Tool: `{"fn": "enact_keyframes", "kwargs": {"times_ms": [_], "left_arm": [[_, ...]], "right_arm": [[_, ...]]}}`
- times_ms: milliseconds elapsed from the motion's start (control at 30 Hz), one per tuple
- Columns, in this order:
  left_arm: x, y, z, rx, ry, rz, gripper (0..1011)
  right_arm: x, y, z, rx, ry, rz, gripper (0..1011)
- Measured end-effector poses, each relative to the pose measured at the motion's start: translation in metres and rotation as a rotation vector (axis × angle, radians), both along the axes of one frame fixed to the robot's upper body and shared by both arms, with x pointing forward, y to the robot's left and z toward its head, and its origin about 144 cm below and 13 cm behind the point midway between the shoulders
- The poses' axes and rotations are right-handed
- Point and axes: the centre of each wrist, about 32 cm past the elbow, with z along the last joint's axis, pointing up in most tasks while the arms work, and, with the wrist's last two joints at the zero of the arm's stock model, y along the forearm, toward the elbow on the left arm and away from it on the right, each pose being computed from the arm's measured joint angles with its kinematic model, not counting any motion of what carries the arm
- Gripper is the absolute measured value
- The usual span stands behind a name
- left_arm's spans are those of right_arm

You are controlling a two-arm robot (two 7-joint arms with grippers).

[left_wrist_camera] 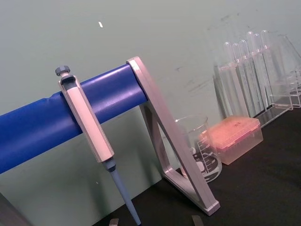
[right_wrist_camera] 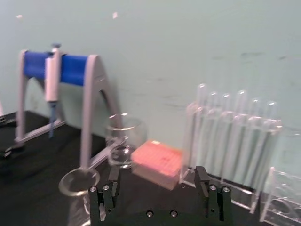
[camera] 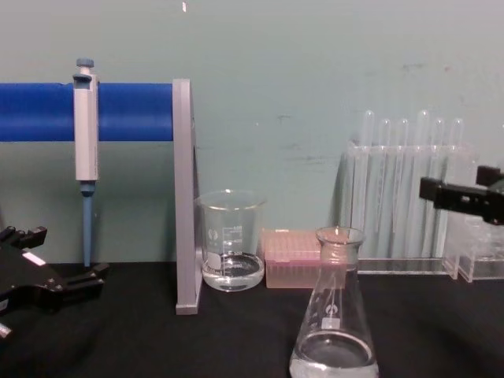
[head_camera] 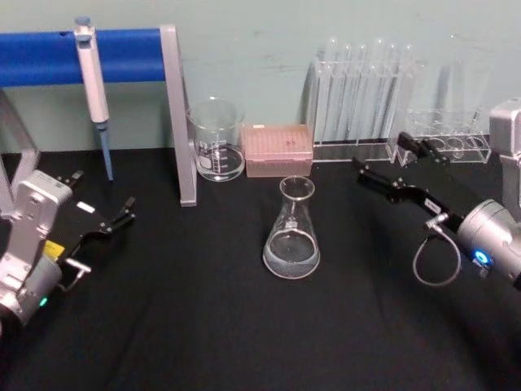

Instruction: Grasp the erlenmeyer flask with one hand, shake it three times, then place it back.

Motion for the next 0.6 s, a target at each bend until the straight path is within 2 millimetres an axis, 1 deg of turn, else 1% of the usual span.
{"fn": "enact_keyframes", "kwargs": {"times_ms": [100, 333, 600], "left_arm": [[0.000, 0.000, 0.000, 0.000, 0.000, 0.000, 1001], [0.000, 0.000, 0.000, 0.000, 0.000, 0.000, 1001], [0.000, 0.000, 0.000, 0.000, 0.000, 0.000, 1001]], "right_arm": [[0.005, 0.007, -0.002, 0.016, -0.019, -0.055, 1003], [0.013, 0.015, -0.010, 0.013, -0.051, -0.103, 1003], [0.025, 0.021, -0.027, -0.026, -0.013, -0.132, 1003]]}}
